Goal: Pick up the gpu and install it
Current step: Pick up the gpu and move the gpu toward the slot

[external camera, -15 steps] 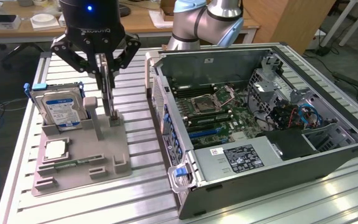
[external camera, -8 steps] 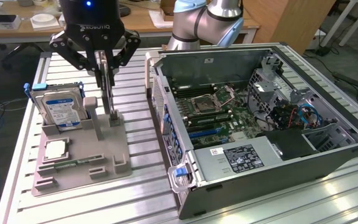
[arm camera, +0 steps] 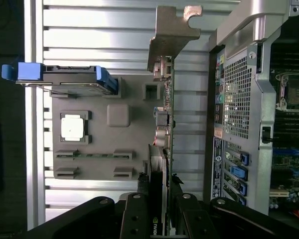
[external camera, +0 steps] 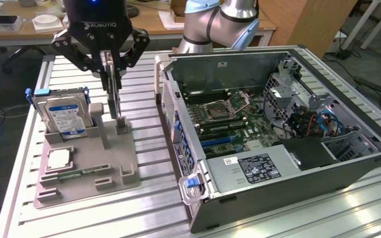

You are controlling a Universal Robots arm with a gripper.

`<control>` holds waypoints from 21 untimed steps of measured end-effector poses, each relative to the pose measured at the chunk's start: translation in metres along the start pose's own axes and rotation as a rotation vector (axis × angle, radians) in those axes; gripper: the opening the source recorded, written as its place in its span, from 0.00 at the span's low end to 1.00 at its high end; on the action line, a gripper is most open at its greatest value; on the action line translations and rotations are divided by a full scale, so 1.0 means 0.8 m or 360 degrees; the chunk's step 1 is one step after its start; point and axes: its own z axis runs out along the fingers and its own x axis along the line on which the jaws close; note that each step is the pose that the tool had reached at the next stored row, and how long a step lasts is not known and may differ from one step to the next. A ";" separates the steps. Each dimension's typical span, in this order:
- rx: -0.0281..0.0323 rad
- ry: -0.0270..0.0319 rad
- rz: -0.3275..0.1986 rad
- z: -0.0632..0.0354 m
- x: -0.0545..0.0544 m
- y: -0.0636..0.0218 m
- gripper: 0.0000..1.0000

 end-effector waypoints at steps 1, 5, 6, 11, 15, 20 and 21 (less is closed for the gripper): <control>0.00001 0.00001 0.0000 -0.001 0.000 0.000 0.26; 0.00000 0.00000 0.0000 -0.004 0.000 0.000 0.26; 0.00000 0.00000 0.0000 -0.005 0.000 0.000 0.26; 0.00000 0.00000 0.0000 -0.009 0.000 0.000 0.26; 0.00000 0.00000 0.0000 -0.012 0.000 0.000 0.26; 0.00001 0.00001 0.0000 -0.016 0.000 0.000 0.26; 0.00000 0.00000 0.0000 -0.017 0.000 0.000 0.26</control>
